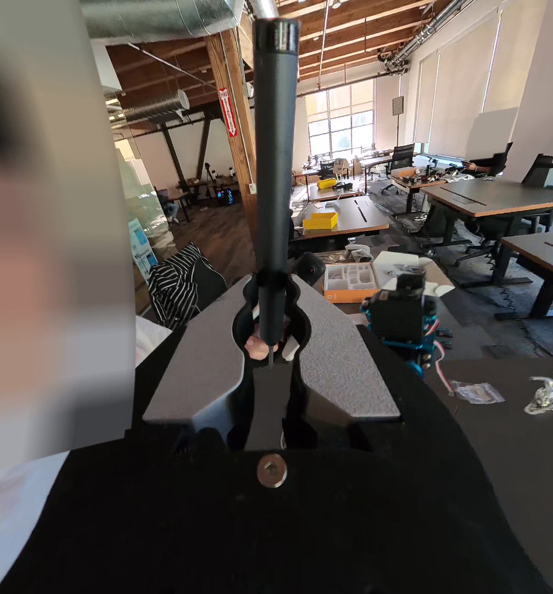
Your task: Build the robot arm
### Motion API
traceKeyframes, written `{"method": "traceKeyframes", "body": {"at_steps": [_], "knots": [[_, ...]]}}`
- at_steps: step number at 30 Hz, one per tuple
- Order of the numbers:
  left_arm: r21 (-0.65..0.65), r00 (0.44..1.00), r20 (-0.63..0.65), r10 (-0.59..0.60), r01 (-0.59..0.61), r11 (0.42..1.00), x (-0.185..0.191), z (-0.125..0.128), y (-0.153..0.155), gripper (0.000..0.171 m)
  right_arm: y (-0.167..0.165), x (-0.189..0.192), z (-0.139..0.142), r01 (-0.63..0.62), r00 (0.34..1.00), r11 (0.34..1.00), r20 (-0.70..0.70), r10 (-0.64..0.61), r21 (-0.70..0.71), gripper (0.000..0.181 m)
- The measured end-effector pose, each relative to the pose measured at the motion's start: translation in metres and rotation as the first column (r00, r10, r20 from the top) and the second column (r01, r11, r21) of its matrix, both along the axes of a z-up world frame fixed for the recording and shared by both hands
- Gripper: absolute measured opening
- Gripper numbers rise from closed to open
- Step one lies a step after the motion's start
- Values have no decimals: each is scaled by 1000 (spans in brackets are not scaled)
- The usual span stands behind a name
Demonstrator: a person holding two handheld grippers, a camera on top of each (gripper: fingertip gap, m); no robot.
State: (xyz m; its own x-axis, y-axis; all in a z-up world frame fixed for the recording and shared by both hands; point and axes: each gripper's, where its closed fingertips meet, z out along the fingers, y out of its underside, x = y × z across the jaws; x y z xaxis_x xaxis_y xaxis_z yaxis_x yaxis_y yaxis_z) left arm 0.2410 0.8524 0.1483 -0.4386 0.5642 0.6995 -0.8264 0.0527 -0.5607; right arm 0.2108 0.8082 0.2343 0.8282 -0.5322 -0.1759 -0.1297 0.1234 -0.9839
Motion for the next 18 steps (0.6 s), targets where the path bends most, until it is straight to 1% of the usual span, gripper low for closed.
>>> {"method": "traceKeyframes", "body": {"at_steps": [2, 4, 6, 7, 9, 11, 12, 13, 15, 16, 17, 18], "knots": [[-63, 995, -92, 36, -42, 997, 17, 16, -2, 69, 2, 8, 12, 2, 1000, 1000, 20, -2, -20, 15], [-115, 984, -174, 30, -51, 992, 25, 30, -3, 77, 4, 14, 21, -5, 999, 999, 31, 6, -32, 15], [-121, 974, -226, 25, -54, 991, 28, 36, -8, 86, 6, 22, 28, -4, 999, 999, 43, 6, -43, 15], [-111, 970, -243, 22, -50, 992, 27, 37, -12, 86, 7, 25, 30, -5, 999, 999, 47, 7, -51, 15], [-101, 960, -279, 6, -36, 994, 27, 39, -17, 91, 8, 32, 33, 3, 998, 998, 57, 0, -60, 15], [-100, 956, -294, 10, -41, 994, 29, 42, -19, 93, 9, 39, 35, 8, 998, 998, 65, -4, -67, 15], [-103, 956, -292, 13, -44, 994, 29, 43, -20, 98, 9, 43, 36, 17, 997, 997, 73, -12, -74, 15], [-104, 958, -288, 13, -45, 994, 30, 45, -21, 95, 8, 48, 35, 30, 997, 996, 80, -23, -82, 15], [-102, 959, -282, 22, -52, 993, 31, 47, -23, 95, 7, 57, 34, 55, 995, 993, 88, -46, -105, 15], [-109, 959, -282, 26, -59, 992, 32, 49, -22, 98, 7, 60, 33, 66, 994, 991, 91, -55, -113, 15], [-106, 960, -277, 32, -64, 992, 33, 50, -23, 95, 6, 64, 32, 74, 994, 990, 94, -63, -118, 15], [-99, 962, -268, 42, -71, 992, 33, 50, -24, 95, 6, 66, 32, 77, 993, 990, 98, -66, -121, 15]]}}
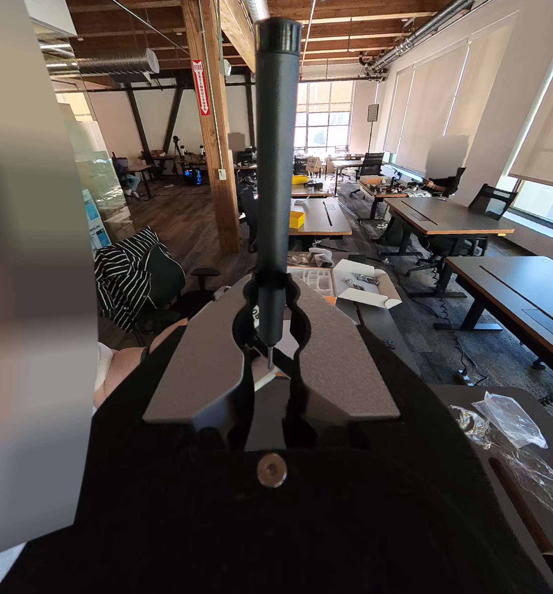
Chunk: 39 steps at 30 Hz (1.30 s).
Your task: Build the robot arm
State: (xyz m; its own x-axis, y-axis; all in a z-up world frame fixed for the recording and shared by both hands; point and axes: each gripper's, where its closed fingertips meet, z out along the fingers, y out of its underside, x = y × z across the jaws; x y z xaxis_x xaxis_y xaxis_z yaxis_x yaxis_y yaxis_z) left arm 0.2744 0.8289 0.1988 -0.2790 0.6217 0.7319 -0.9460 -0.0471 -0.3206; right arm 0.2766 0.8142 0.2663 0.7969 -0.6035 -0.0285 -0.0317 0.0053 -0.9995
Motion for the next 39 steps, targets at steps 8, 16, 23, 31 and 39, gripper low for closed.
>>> {"method": "traceKeyframes", "body": {"at_steps": [8, 16, 23, 31, 39], "knots": [[2, 1000, 16, -7, 7, 1000, 0, 1, -6, 95, -5, 13, -1, 17, 1000, 1000, 8, -18, 3, 15], [-11, 1000, 18, -11, 11, 1000, 0, 3, -7, 95, -7, 20, -3, 27, 999, 1000, 17, -27, -11, 15], [-4, 1000, 28, -6, 6, 1000, 0, 3, -8, 93, -9, 24, -6, 35, 999, 999, 13, -35, -15, 15], [-1, 1000, 29, -7, 7, 1000, 0, 3, -7, 94, -7, 25, -7, 22, 1000, 1000, 1, -22, -8, 15], [1, 999, 35, -2, 2, 1000, -1, 3, -7, 94, -5, 25, -7, 11, 1000, 1000, 2, -11, -23, 15]]}}
